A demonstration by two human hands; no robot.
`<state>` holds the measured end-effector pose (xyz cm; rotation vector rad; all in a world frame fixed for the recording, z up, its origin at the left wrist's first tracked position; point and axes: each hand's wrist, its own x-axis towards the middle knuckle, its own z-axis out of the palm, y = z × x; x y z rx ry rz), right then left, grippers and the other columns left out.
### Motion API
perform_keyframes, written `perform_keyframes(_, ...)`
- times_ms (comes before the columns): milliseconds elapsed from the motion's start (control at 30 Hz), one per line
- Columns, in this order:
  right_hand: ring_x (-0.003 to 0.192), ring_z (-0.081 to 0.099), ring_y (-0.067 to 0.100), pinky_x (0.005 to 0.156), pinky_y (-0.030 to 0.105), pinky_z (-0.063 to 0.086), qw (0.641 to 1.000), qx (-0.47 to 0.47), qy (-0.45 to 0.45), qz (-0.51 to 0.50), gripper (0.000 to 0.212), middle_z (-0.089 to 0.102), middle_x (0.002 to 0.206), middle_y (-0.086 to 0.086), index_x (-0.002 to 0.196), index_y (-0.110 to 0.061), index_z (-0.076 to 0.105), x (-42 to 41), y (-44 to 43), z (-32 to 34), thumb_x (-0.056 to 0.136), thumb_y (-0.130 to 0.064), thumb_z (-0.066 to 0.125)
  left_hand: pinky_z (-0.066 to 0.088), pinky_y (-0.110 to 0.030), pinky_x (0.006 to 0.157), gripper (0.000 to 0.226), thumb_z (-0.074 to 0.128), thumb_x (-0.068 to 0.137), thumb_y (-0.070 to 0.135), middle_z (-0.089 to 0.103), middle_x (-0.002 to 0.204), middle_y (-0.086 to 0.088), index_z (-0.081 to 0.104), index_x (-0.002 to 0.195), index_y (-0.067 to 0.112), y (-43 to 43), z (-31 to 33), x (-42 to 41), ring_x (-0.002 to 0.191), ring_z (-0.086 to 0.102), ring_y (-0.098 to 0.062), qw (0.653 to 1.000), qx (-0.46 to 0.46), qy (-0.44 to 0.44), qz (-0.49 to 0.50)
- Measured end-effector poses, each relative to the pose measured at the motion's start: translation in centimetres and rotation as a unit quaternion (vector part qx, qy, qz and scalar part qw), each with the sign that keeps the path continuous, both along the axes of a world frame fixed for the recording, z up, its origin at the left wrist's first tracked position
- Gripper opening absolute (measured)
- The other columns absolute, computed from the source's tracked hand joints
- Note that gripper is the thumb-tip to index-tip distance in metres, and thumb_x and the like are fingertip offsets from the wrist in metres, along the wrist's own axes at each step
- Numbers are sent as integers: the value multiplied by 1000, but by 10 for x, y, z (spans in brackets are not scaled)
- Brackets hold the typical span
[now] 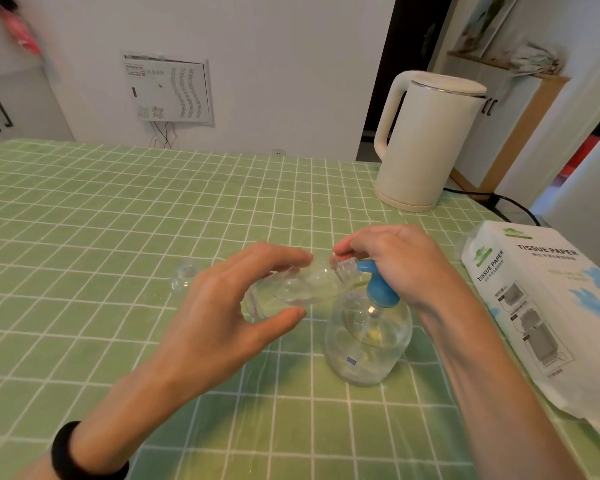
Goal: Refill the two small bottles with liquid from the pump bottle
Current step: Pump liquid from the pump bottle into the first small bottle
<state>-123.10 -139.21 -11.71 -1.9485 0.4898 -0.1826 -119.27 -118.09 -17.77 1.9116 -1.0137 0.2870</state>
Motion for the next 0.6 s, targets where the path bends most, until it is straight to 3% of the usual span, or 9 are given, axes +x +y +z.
perform_keyframes(333,80,73,0,79,26,50,1000,4,-23,-11,26,80,81,-10,83,-20,81,-1,-3,2,94,-22,57,55,-21,99,55,85,80,25,73,125,24,70,133,27,0,0,-1,115,69,6,1000,-8,3,7)
perform_keyframes(600,74,66,-9,66,20,44,1000,-6,-9,-10,26,77,77,-18,78,-22,82,0,1,-2,89,-17,59,55,-16,98,60,85,76,23,72,123,26,69,134,29,1,2,-3,111,70,9,1000,-12,5,7)
